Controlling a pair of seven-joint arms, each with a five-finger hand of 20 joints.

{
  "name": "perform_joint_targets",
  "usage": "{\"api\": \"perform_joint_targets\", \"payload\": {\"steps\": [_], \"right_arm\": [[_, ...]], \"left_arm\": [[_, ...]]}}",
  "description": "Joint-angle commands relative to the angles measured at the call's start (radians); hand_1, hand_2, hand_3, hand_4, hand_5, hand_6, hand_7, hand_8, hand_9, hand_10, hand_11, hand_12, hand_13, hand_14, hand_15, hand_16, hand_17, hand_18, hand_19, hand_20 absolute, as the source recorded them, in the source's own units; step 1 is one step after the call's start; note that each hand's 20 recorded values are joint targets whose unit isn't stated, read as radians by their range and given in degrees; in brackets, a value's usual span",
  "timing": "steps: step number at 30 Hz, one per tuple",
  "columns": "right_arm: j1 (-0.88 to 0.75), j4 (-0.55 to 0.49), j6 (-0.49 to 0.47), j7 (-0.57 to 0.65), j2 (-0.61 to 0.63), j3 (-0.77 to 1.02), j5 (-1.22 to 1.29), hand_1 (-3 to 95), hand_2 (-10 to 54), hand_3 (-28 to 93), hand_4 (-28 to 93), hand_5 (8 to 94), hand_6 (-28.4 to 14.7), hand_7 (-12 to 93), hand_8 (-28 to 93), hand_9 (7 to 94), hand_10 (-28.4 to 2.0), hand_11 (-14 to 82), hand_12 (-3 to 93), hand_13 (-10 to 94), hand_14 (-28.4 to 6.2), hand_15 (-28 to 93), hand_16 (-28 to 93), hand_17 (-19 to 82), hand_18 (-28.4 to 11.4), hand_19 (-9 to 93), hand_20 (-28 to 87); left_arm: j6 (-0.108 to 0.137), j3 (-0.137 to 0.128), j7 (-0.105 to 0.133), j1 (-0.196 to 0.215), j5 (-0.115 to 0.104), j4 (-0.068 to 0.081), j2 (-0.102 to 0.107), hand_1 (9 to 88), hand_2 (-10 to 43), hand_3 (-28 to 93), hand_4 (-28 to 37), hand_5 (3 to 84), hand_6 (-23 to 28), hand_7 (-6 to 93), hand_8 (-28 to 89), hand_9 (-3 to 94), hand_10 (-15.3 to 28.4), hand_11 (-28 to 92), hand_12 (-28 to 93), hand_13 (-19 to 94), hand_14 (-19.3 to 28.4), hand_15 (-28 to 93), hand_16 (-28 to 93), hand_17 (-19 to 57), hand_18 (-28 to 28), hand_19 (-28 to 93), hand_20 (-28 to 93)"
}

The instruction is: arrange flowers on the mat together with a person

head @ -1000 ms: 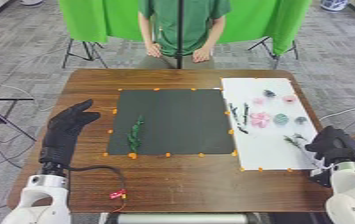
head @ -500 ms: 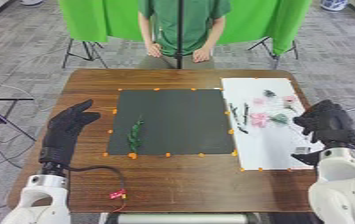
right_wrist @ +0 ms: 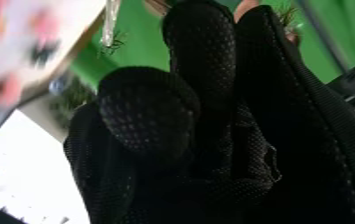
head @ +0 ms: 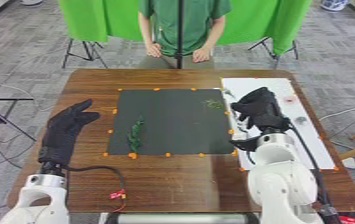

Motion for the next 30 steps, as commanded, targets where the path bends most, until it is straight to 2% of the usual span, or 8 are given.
{"api": "perform_joint_targets", "payload": {"steps": [1,5,8,22,30], "right_arm": [[-0.007,0.074,-0.067,-0.031,-0.147,-0.105,-0.007,57.0,-9.5,61,-19,90.6,0.1,17,8,93.7,-9.7,34.4,18.7,94,-2.4,57,21,69,-12.6,93,45],[-0.021,0.095,-0.086,-0.051,-0.164,-0.142,0.018,56.7,-9.5,62,-20,91.2,-0.2,17,8,93.7,-9.5,34.2,19.3,94,-2.5,58,20,69,-13.0,93,46],[-0.011,0.125,-0.084,-0.063,-0.172,-0.169,0.032,56.4,-9.5,63,-21,91.8,-0.2,17,9,93.7,-9.7,35.3,19.4,94,-2.7,58,20,69,-13.4,93,47],[0.027,0.251,-0.042,-0.095,-0.206,-0.23,-0.027,54.6,-9.5,69,-28,93.4,-0.3,17,8,93.7,-10.2,38.9,18.6,94,-3.2,60,20,69,-14.8,93,51],[0.031,0.291,-0.024,-0.112,-0.213,-0.239,-0.072,55.3,-9.5,66,-24,92.0,0.0,16,8,93.7,-10.0,39.6,16.2,94,-2.8,60,20,70,-14.4,93,51]], "left_arm": [[-0.005,-0.006,-0.014,0.012,0.005,-0.004,0.015,24.3,3.8,63,-22.3,49.7,3.0,14.6,-6,54.0,14.0,26,16,37,18.4,21,4,1.8,14.9,12,19],[0.003,-0.004,-0.009,0.018,0.004,-0.007,0.014,24.2,3.7,63,-22.3,49.6,2.9,14.8,-6,54.0,14.2,25,16,37,18.6,21,4,1.7,14.9,12,19],[0.0,-0.002,-0.02,0.019,0.004,-0.007,0.019,24.2,3.7,63,-22.3,49.8,2.9,14.8,-7,54.1,14.4,25,16,37,18.9,21,5,1.6,15.0,12,19],[-0.009,0.007,-0.036,0.006,0.005,-0.004,0.024,24.2,4.0,62,-22.1,50.0,3.1,14.3,-7,54.5,14.6,23,17,37,19.6,21,5,1.2,15.0,12,19],[-0.018,0.009,-0.043,0.006,0.006,-0.004,0.023,24.2,4.0,62,-22.0,49.6,3.5,13.6,-6,54.0,14.6,23,17,37,19.4,20,5,1.1,15.0,12,19]]}}
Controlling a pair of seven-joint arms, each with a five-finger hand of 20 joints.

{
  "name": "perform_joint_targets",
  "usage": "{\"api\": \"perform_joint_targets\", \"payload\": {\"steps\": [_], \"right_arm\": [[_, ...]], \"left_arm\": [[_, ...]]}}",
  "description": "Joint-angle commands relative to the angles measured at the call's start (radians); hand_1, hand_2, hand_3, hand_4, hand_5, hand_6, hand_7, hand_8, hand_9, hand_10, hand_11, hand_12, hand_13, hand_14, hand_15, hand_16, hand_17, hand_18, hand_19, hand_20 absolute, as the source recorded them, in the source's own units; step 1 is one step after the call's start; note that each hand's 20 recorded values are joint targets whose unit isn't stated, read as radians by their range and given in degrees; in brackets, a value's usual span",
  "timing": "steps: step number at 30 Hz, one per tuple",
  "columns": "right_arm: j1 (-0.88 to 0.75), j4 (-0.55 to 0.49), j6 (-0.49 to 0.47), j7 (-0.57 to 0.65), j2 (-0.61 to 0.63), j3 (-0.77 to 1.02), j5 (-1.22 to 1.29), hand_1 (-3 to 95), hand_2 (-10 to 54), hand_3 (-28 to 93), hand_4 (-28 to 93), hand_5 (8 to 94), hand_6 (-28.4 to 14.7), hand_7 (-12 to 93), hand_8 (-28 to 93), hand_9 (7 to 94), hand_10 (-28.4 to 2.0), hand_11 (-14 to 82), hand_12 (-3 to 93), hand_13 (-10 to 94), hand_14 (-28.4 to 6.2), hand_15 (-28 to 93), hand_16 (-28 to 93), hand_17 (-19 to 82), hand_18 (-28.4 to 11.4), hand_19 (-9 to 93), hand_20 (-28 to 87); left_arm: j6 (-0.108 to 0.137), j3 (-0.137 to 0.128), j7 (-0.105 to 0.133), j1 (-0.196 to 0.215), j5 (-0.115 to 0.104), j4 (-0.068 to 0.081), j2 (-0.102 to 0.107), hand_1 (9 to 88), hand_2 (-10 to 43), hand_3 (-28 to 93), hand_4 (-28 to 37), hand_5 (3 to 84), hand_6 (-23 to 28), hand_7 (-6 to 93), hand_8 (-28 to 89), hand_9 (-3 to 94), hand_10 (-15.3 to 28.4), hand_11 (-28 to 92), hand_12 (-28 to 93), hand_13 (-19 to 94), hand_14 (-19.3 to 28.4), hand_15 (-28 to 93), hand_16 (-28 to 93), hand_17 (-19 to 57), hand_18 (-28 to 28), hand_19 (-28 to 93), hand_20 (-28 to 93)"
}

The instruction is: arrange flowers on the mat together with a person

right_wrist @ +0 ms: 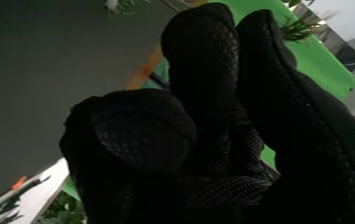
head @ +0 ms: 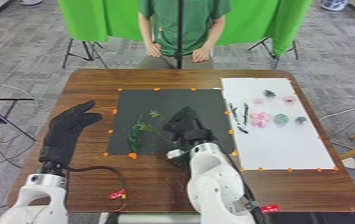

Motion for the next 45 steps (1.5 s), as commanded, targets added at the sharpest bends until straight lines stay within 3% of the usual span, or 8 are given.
{"api": "perform_joint_targets", "payload": {"steps": [1,12,34,40,45], "right_arm": [[0.002,0.038,0.029,-0.022,-0.024,-0.019,-0.061,55.6,-9.5,64,-22,91.6,0.1,16,8,93.7,-10.1,39.7,15.7,94,-2.8,60,20,70,-14.4,93,51],[-0.017,0.068,0.076,-0.061,-0.021,-0.017,-0.145,56.3,-9.5,59,-18,90.4,0.9,17,7,93.7,-9.5,39.2,15.8,94,-2.1,60,21,70,-13.8,93,51],[-0.036,0.016,0.294,-0.156,0.02,0.017,-0.245,58.4,-9.5,55,-11,88.3,0.7,18,6,93.7,-8.6,37.6,16.5,94,-1.0,60,21,70,-12.7,93,50],[-0.047,0.005,0.253,-0.146,0.041,-0.016,-0.253,58.3,-9.5,55,-10,88.2,0.5,19,6,93.7,-8.6,37.5,16.7,94,-0.9,60,22,70,-12.7,93,50],[-0.04,0.012,0.165,-0.136,0.041,-0.046,-0.264,57.8,-9.5,56,-8,87.9,0.6,19,6,93.7,-8.6,37.4,17.0,94,-0.7,60,22,70,-12.4,93,50]], "left_arm": [[-0.018,0.007,-0.022,0.001,0.006,0.002,-0.002,24.1,4.0,62,-21.9,49.6,3.5,13.5,-6,53.8,14.5,23,17,37,19.4,20,5,1.1,15.0,12,19],[-0.034,0.004,-0.034,-0.002,0.007,0.003,-0.006,24.4,3.7,62,-21.7,49.1,3.6,12.9,-5,52.9,14.4,24,18,36,18.8,20,5,1.1,14.9,12,19],[-0.02,-0.003,-0.024,0.011,0.0,-0.002,0.002,25.3,3.3,61,-21.2,49.0,4.1,12.9,-5,51.8,14.0,26,17,35,18.0,20,4,1.4,14.6,12,18],[-0.024,-0.005,-0.03,0.008,0.002,-0.001,0.001,25.4,3.2,61,-21.0,49.0,4.0,13.0,-5,51.5,14.1,27,17,35,18.0,20,4,1.4,14.6,12,18],[-0.026,-0.004,-0.03,0.007,0.004,-0.004,0.001,25.6,3.3,61,-20.6,48.5,3.9,13.0,-5,50.5,14.2,27,17,35,17.6,20,4,1.5,14.5,11,18]]}}
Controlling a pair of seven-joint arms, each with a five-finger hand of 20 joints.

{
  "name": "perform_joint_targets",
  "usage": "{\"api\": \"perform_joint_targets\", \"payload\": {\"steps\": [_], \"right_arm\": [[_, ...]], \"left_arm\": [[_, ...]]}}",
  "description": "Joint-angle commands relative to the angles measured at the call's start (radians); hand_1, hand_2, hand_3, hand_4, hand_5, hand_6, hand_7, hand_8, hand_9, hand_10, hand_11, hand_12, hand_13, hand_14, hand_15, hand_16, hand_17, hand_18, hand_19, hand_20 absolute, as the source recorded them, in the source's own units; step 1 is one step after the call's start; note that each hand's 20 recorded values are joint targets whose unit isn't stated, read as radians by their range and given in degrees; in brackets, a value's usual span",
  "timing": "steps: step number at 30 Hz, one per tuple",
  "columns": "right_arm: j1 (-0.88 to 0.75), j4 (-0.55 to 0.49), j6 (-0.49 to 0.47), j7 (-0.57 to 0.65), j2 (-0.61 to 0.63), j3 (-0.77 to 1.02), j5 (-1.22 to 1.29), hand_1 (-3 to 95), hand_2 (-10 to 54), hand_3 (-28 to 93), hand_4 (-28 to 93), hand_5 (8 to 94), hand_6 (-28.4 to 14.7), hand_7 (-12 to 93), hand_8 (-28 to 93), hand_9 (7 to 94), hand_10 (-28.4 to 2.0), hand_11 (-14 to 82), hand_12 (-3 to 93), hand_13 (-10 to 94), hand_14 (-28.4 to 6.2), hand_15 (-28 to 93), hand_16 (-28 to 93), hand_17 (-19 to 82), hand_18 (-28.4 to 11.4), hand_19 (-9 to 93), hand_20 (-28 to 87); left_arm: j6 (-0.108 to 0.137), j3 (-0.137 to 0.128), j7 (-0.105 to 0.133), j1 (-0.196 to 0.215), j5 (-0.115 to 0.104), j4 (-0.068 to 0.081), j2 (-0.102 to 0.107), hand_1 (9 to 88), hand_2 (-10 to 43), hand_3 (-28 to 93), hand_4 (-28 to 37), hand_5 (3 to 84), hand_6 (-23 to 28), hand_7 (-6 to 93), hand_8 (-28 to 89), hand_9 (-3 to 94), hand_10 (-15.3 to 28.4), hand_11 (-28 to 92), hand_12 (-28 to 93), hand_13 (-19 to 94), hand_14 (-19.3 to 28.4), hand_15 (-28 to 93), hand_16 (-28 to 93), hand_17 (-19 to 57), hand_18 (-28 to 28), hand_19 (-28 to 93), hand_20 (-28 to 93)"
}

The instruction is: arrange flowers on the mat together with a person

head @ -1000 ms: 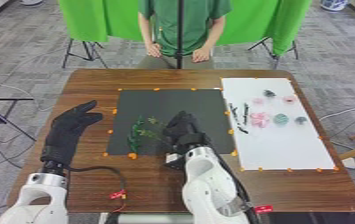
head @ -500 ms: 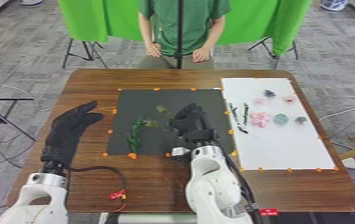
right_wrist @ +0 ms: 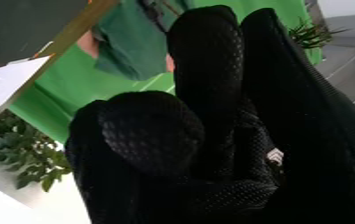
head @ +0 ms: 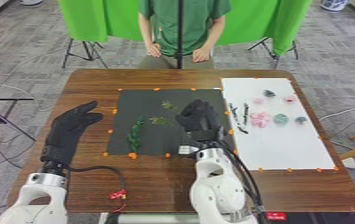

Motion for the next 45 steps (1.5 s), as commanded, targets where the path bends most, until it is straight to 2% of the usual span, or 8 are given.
{"api": "perform_joint_targets", "payload": {"steps": [1,10,19,29,30,31,37,45], "right_arm": [[-0.007,0.003,-0.118,0.01,0.003,-0.053,-0.002,57.7,-9.5,56,-8,87.8,0.7,19,6,93.7,-8.6,37.4,17.0,94,-0.6,60,22,70,-12.3,93,50],[0.002,0.03,-0.184,0.02,-0.011,-0.052,0.001,55.7,-9.5,58,-8,87.6,1.1,19,6,93.7,-8.5,37.2,17.3,94,-0.6,60,22,70,-11.9,93,49],[0.026,0.041,-0.248,0.069,-0.029,-0.043,0.089,53.5,-9.5,59,-8,86.6,1.3,18,6,93.7,-8.4,36.6,16.9,94,-0.4,59,21,70,-11.5,93,48],[0.046,0.07,-0.236,0.05,-0.042,-0.017,0.062,50.2,-9.5,54,-7,85.4,-0.1,17,6,93.7,-8.9,34.1,16.9,94,-0.5,58,21,70,-10.8,93,46],[0.044,0.073,-0.228,0.05,-0.043,-0.016,0.055,50.1,-9.5,53,-7,85.4,-0.1,17,6,93.7,-9.0,33.9,16.9,94,-0.5,58,21,70,-10.8,93,46],[0.044,0.078,-0.224,0.04,-0.044,-0.016,0.041,50.1,-9.5,53,-6,85.4,-0.2,17,7,93.7,-9.0,33.9,17.0,94,-0.5,58,21,70,-10.7,93,45],[0.04,0.07,-0.245,0.039,-0.041,-0.015,0.056,48.6,-9.5,51,-4,84.9,-0.4,16,7,93.7,-9.1,33.1,17.2,94,-0.5,57,22,70,-10.6,93,45],[0.044,0.069,-0.25,0.035,-0.04,-0.004,0.051,45.8,-9.5,54,-5,84.3,-0.4,16,6,93.7,-9.2,32.1,17.6,94,-0.6,57,22,70,-10.3,93,44]], "left_arm": [[-0.006,-0.002,-0.012,0.011,0.003,-0.005,-0.002,25.6,3.3,61,-20.6,48.4,3.9,13.0,-5,50.2,14.4,27,17,35,17.5,20,4,1.6,14.5,11,18],[0.002,-0.005,-0.011,0.016,0.001,-0.007,0.0,25.6,3.3,60,-19.8,48.0,3.8,12.7,-4,49.3,14.5,27,16,34,17.3,19,3,1.7,14.3,11,18],[-0.009,-0.003,-0.017,0.007,0.004,-0.003,-0.003,25.4,3.1,60,-19.5,48.0,3.8,12.4,-4,49.2,14.8,27,16,34,17.3,19,3,1.7,14.3,11,18],[-0.011,-0.006,-0.016,0.013,0.005,-0.006,-0.005,25.5,3.1,60,-19.8,48.5,4.0,12.2,-4,50.0,15.4,27,17,34,17.4,20,3,1.6,14.3,11,18],[-0.016,-0.004,-0.02,0.007,0.004,-0.003,-0.004,25.4,3.1,60,-19.8,48.5,4.0,12.2,-4,50.0,15.4,27,17,34,17.4,20,3,1.6,14.3,11,18],[-0.012,-0.005,-0.019,0.013,0.004,-0.007,-0.005,25.5,3.1,60,-19.8,48.5,4.0,12.3,-4,50.0,15.4,26,17,34,17.4,20,3,1.6,14.3,11,18],[-0.019,-0.006,-0.024,0.006,0.005,-0.002,-0.006,25.5,2.9,60,-19.6,48.6,4.1,12.0,-4,49.9,15.4,26,17,34,17.3,20,3,1.7,14.3,11,18],[-0.021,-0.005,-0.03,-0.002,0.006,0.001,-0.007,25.7,2.7,60,-19.5,48.5,4.1,11.9,-4,49.8,15.4,27,17,34,17.3,20,3,1.7,14.3,11,18]]}}
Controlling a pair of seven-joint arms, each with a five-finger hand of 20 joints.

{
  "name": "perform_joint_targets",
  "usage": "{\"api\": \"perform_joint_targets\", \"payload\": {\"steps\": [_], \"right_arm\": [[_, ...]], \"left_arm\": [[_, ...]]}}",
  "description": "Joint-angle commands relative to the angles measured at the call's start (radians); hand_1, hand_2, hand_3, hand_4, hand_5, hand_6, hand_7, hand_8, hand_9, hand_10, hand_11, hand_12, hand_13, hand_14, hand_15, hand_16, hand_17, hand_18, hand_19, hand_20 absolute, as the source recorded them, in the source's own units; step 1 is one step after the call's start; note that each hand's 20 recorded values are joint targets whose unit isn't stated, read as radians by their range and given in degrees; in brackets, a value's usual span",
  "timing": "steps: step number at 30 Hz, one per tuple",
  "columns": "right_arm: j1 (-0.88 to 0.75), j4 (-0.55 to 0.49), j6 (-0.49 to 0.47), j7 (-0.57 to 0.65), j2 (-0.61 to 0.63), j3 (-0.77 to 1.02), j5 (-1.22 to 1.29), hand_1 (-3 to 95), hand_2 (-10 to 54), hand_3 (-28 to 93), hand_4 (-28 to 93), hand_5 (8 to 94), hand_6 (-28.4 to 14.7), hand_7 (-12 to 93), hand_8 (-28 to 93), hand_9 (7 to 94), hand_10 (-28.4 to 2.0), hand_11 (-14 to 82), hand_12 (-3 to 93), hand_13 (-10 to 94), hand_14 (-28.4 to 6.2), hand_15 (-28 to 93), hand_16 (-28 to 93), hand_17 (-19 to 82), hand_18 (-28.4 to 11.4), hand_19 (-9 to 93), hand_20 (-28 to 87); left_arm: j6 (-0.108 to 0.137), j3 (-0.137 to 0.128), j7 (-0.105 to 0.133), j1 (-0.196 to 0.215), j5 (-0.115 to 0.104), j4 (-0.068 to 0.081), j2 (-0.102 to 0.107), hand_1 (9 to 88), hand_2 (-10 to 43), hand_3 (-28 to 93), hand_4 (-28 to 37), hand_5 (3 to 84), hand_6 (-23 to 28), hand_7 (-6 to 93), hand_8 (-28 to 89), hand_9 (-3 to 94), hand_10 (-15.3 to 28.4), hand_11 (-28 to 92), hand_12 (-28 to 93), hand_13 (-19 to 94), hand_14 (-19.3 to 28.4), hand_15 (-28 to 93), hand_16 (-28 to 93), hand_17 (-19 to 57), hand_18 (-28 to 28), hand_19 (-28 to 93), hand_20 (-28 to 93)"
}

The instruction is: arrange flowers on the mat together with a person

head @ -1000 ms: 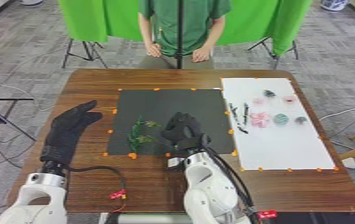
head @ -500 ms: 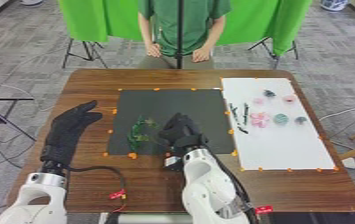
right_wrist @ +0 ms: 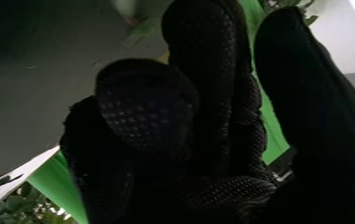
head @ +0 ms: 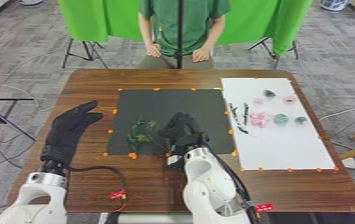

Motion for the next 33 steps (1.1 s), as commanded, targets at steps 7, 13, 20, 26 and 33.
{"api": "perform_joint_targets", "payload": {"steps": [7,13,20,26,33], "right_arm": [[-0.01,-0.046,0.001,-0.006,0.003,0.013,0.014,44.9,-9.5,55,-7,84.2,-0.6,15,6,93.7,-9.5,31.3,17.6,94,-1.1,56,22,70,-10.5,93,44],[-0.036,-0.158,-0.017,0.044,0.102,0.014,0.096,37.0,-9.5,65,-11,84.5,-0.4,16,-1,93.7,-10.6,31.1,17.7,94,-1.7,56,23,70,-10.8,93,44],[-0.065,-0.236,-0.229,0.114,0.166,0.039,0.114,28.6,6.5,74,-6,86.5,-0.7,15,-10,93.7,-12.0,33.9,17.4,94,-3.2,57,22,70,-11.9,93,46],[-0.052,-0.235,-0.377,0.153,0.166,0.037,0.116,27.6,12.0,76,-2,84.4,-0.9,12,-7,93.7,-12.0,39.4,17.4,94,-2.6,62,22,71,-12.5,93,50],[-0.04,-0.222,-0.399,0.159,0.164,0.019,0.122,26.8,15.0,75,-4,82.2,-1.1,11,-10,93.7,-11.9,44.7,16.8,94,-2.8,67,21,73,-13.3,93,56]], "left_arm": [[-0.015,-0.002,-0.015,0.002,0.005,0.003,-0.008,25.9,2.5,60,-19.7,48.7,3.9,12.3,-4,50.4,15.1,27,17,34,17.6,20,3,1.6,14.3,11,18],[-0.015,-0.01,-0.012,0.008,0.002,0.001,-0.01,26.1,2.6,60,-20.1,48.9,3.8,12.8,-5,50.9,14.8,27,16,35,17.8,21,3,1.6,14.3,11,18],[-0.011,-0.017,-0.009,0.016,0.003,-0.003,-0.014,26.1,2.7,61,-20.4,48.9,3.5,13.3,-5,51.2,14.4,27,16,35,18.0,21,4,1.5,14.4,11,18],[-0.013,-0.007,-0.007,0.01,0.001,0.0,-0.009,25.8,2.8,61,-20.7,48.9,3.4,13.6,-5,51.5,14.5,26,16,35,18.1,20,4,1.4,14.5,11,18],[-0.012,-0.006,-0.008,0.007,0.0,0.002,-0.008,25.7,3.0,61,-21.2,49.0,3.3,13.8,-6,51.9,14.5,26,16,35,18.2,20,4,1.4,14.5,11,19]]}}
